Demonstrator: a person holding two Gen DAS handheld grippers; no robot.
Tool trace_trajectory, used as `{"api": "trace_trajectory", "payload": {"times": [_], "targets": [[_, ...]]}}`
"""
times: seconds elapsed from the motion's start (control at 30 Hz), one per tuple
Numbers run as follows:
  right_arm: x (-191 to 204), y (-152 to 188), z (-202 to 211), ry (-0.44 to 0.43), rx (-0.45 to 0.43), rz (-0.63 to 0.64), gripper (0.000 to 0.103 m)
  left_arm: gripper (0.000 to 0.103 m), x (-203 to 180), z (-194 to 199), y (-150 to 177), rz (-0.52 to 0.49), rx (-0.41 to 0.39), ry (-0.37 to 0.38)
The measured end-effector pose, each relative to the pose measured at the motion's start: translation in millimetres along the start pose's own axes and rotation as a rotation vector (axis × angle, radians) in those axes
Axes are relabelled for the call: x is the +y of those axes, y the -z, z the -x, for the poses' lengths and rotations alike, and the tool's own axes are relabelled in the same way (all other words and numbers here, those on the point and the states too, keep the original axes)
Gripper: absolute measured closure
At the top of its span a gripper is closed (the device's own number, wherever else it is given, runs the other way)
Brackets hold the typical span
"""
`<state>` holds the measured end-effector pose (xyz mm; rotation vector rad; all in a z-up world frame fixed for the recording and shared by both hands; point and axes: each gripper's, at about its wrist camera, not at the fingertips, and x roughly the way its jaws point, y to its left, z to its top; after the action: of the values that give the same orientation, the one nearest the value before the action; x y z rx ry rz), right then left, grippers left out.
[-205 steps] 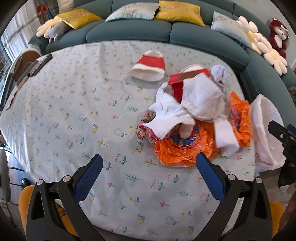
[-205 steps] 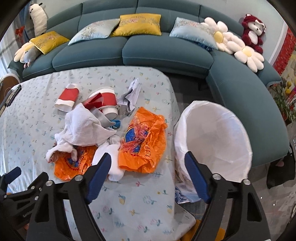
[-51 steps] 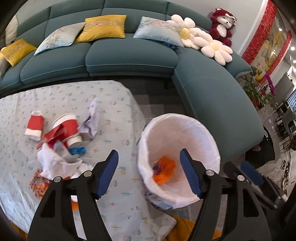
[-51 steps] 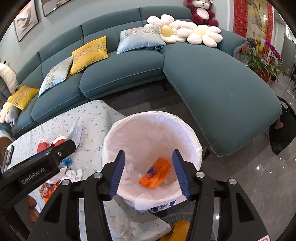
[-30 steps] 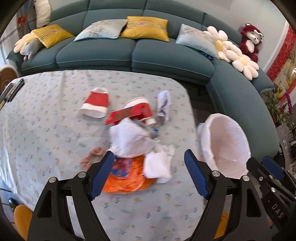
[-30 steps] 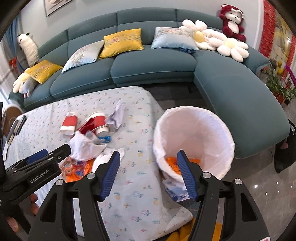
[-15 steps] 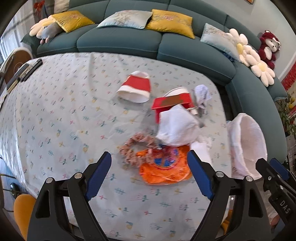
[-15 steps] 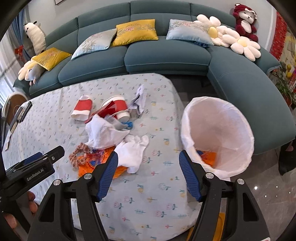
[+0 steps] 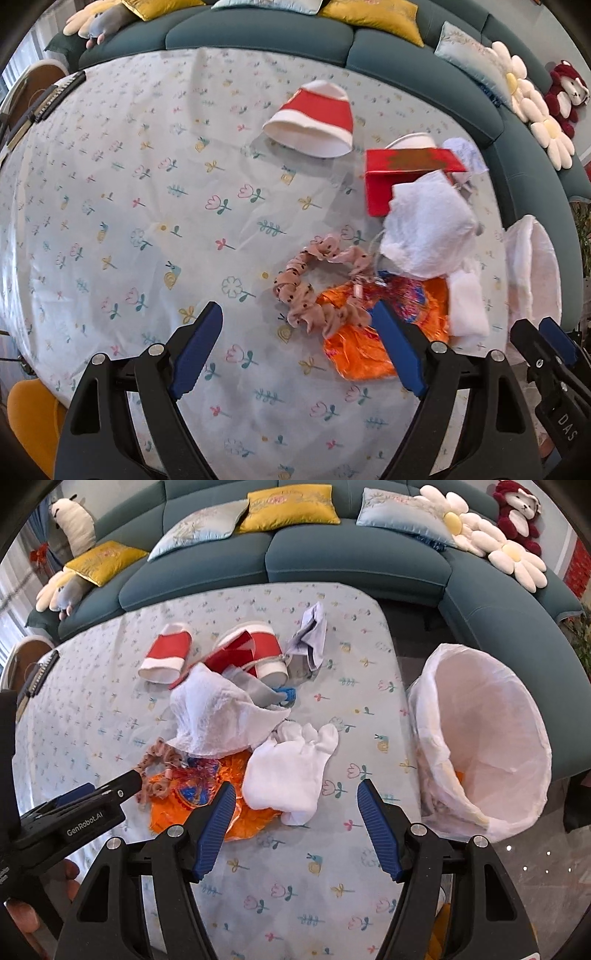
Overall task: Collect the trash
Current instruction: 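Move both open tools back over the trash pile, then grasp the brown bracelet with the left tool while the right tool grasps the white glove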
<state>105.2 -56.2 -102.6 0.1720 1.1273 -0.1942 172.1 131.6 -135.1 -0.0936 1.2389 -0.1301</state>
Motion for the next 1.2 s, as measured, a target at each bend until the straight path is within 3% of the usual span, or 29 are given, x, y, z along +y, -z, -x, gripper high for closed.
{"api": "trace_trajectory", "payload": {"times": [0.2, 0.5, 0.6, 0.67, 0.77, 1.0, 1.2], "targets": [[-3.9, -4.4, -27.5, -0.005, 0.049, -0.025, 0.038, 0.026, 6.0, -23.2, -8.9, 0.017, 0.036, -0.008], [-1.3, -6.0, -56.4, -0.017, 0.101, -0.025, 0.041, 0.046, 7.4, -46.7, -16.7, 0.004, 0.061, -0.024], [-4.3, -3.8, -64.7, -0.033, 0.126, -0.047, 0.051, 0.06, 2.9, -47.8, -17.9, -0.022, 0.054, -0.03], [-6.0, -1.3, -68.2, -0.043, 0.142, -0.062, 0.071, 0.081, -0.9, -46.4, -19.9, -0.034, 0.057, -0.024], [-9.2, 1.4, -66.4, -0.054, 0.144, -0.075, 0.082, 0.089, -4.1, -45.3, -21.7, -0.037, 0.06, -0.014], [-21.3, -5.8, -33.7, -0.049, 0.062, -0.085, 0.086, 0.09, -4.4, -17.7, -18.4, -0.042, 0.01, -0.004], [-36.2, -15.2, 8.6, -0.059, -0.025, -0.113, 0.086, 0.091, -22.3, 31.1, -18.6, -0.074, -0.094, 0.015]]}}
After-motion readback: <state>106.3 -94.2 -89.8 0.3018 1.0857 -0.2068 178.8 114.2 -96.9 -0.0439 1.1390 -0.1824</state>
